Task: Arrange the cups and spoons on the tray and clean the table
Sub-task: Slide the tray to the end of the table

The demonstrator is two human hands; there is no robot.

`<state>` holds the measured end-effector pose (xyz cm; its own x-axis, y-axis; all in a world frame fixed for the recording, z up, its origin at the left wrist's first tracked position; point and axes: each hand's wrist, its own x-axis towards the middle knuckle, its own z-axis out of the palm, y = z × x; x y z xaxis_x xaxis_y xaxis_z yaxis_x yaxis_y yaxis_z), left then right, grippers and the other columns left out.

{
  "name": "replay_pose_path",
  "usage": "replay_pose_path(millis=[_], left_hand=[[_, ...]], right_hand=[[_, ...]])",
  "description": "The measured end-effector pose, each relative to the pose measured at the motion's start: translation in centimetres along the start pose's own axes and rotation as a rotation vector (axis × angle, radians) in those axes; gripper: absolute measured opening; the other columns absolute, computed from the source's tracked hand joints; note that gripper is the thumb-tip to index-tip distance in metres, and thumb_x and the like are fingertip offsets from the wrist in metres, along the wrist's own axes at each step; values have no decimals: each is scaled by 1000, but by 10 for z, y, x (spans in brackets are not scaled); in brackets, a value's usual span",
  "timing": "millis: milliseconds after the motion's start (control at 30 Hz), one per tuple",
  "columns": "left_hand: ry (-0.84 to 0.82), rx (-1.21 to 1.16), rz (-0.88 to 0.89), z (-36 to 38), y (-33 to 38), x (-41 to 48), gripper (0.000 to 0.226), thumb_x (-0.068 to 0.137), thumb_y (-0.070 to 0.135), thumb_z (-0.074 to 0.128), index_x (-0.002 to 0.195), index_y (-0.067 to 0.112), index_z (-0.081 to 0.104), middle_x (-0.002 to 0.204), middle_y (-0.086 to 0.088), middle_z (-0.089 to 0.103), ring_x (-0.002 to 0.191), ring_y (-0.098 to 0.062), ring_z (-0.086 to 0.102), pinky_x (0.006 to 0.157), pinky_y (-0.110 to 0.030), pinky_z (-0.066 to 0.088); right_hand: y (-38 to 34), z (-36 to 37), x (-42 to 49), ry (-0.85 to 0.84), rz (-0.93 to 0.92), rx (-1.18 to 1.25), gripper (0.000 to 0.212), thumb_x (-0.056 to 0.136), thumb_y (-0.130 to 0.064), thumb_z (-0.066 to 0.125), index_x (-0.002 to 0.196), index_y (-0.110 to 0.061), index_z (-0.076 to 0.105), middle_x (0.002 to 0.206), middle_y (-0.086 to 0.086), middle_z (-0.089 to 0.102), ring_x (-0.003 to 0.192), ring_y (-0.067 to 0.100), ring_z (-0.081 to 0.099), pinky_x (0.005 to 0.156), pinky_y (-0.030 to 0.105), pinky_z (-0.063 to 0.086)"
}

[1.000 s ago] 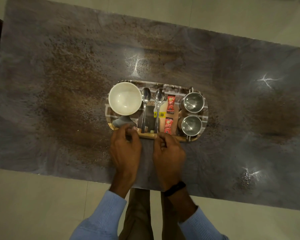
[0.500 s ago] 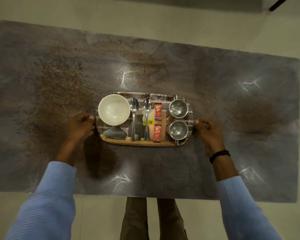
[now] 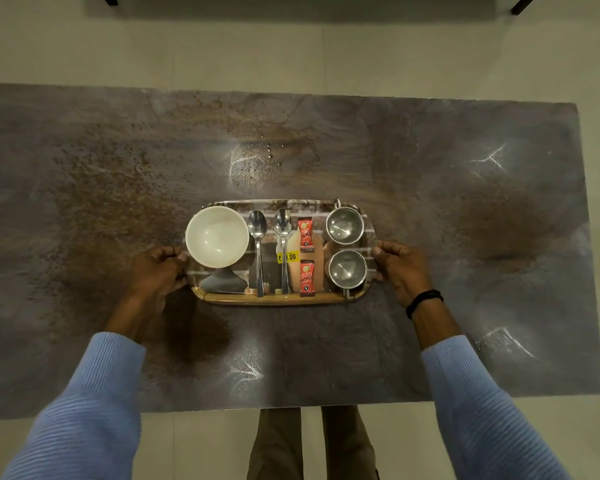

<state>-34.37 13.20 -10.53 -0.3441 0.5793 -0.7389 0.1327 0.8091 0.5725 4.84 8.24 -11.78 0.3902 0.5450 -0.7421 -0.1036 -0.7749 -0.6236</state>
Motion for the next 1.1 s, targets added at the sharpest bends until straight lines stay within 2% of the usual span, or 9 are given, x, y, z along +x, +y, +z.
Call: replay_pose_path(millis=[100, 233, 367, 533, 667, 767, 900, 1000, 1100], left_hand=[[-15, 48, 11, -1, 2, 3, 18, 100, 7, 59, 86, 17, 64, 86, -4, 66, 77, -16, 64, 64, -30, 56], [-36, 100, 29, 4, 13, 3, 17, 101, 8, 57, 88, 17, 64, 86, -5, 66, 77, -17, 65, 50, -19, 58], [-116, 175, 88, 22, 34, 1, 12, 102, 7, 56, 96, 11, 66, 87, -9, 67, 80, -26, 67, 52, -24, 58], [-142, 320, 245, 73, 81, -24, 13, 98, 3, 61, 87, 6, 67, 55, 10, 67, 61, -14, 61, 44, -16, 51], [-253, 429, 347, 139, 117, -53, 18, 98, -4, 56, 84, 1, 66, 66, -7, 63, 46, 2, 62, 41, -7, 43], [-343, 462, 372, 198, 138, -59, 28, 99, -2, 56, 77, 13, 63, 54, 2, 66, 55, -4, 65, 40, -9, 45], [-429, 575, 431, 281, 162, -66, 14, 97, -1, 60, 87, 4, 68, 78, -18, 69, 52, -11, 67, 44, -18, 52], [-489, 608, 472, 347, 177, -77, 7, 96, -1, 63, 97, -3, 70, 82, -17, 67, 64, -25, 64, 58, -29, 56], [-550, 659, 482, 411, 192, -89, 11, 95, 0, 64, 87, 6, 69, 84, -16, 66, 71, -28, 63, 68, -36, 56]], right_hand=[[5, -4, -6, 10, 28, 43, 12, 97, -4, 62, 105, -6, 70, 87, 5, 72, 61, 4, 69, 49, 18, 53], [15, -15, -16, 28, 81, 122, 19, 98, -5, 61, 114, -2, 70, 99, 13, 74, 78, 18, 71, 54, 22, 58], [23, -36, -29, 101, 115, 202, 13, 96, -7, 65, 107, -6, 72, 94, 8, 75, 79, 18, 72, 57, 27, 61], [31, -78, -50, 155, 145, 343, 9, 96, -5, 63, 97, -8, 71, 81, 3, 74, 63, 10, 72, 53, 25, 60], [43, -123, -60, 206, 158, 479, 12, 96, -4, 62, 101, -3, 73, 92, 14, 75, 75, 19, 73, 61, 30, 63], [54, -160, -60, 286, 163, 576, 12, 96, -4, 62, 103, -1, 72, 97, 17, 75, 76, 22, 74, 66, 36, 62], [67, -212, -56, 337, 156, 675, 19, 96, -7, 62, 113, 0, 69, 104, 18, 76, 81, 22, 76, 67, 36, 64], [80, -248, -47, 352, 167, 730, 25, 96, -10, 64, 119, -1, 68, 112, 17, 75, 95, 26, 75, 68, 35, 62], [91, -276, -34, 399, 178, 788, 45, 83, -24, 79, 121, -3, 67, 116, 18, 73, 104, 31, 72, 74, 39, 62]])
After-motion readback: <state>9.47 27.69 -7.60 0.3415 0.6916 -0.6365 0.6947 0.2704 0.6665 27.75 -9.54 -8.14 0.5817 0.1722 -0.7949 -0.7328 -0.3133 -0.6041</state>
